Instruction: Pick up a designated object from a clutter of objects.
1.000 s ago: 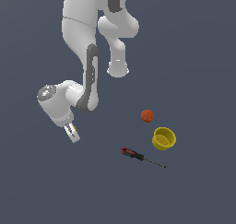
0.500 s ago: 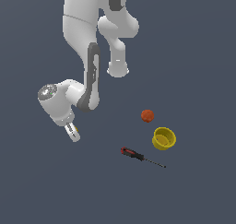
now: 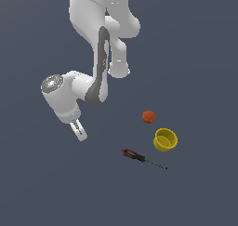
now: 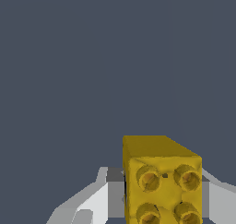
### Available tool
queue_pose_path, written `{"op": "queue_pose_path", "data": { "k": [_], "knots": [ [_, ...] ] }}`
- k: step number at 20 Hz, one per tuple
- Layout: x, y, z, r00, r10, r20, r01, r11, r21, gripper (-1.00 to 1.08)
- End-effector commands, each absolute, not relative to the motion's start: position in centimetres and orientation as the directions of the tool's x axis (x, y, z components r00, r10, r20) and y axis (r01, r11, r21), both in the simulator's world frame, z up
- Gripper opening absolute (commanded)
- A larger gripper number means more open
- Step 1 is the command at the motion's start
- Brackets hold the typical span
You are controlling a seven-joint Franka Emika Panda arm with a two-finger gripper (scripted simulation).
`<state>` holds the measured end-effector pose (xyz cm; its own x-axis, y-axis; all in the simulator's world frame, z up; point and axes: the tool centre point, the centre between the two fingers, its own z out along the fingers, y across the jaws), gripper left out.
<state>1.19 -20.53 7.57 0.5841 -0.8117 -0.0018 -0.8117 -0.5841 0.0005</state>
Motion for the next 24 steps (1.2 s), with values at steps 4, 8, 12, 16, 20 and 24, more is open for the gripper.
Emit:
{"op": "queue_pose_path", "data": {
  "k": [4,8,12,16,20,24],
  "knots": [
    [2.1,-16.5,12.5,0.584,-0.811,-0.001,-0.811,-0.584,0.000,-1.00],
    [2.9,-13.3,16.5,0.584,-0.812,0.000,-0.812,-0.584,0.001,-1.00],
    [3.7,-10.1,20.5,0.583,-0.812,0.001,-0.812,-0.583,0.002,-1.00],
    [4.5,-7.0,24.5,0.583,-0.812,0.002,-0.812,-0.583,0.002,-1.00],
    [5.3,-3.8,28.4,0.583,-0.812,0.002,-0.812,-0.583,0.002,-1.00],
    [6.1,-1.1,31.7,0.584,-0.812,0.002,-0.812,-0.584,0.002,-1.00]
  ]
}}
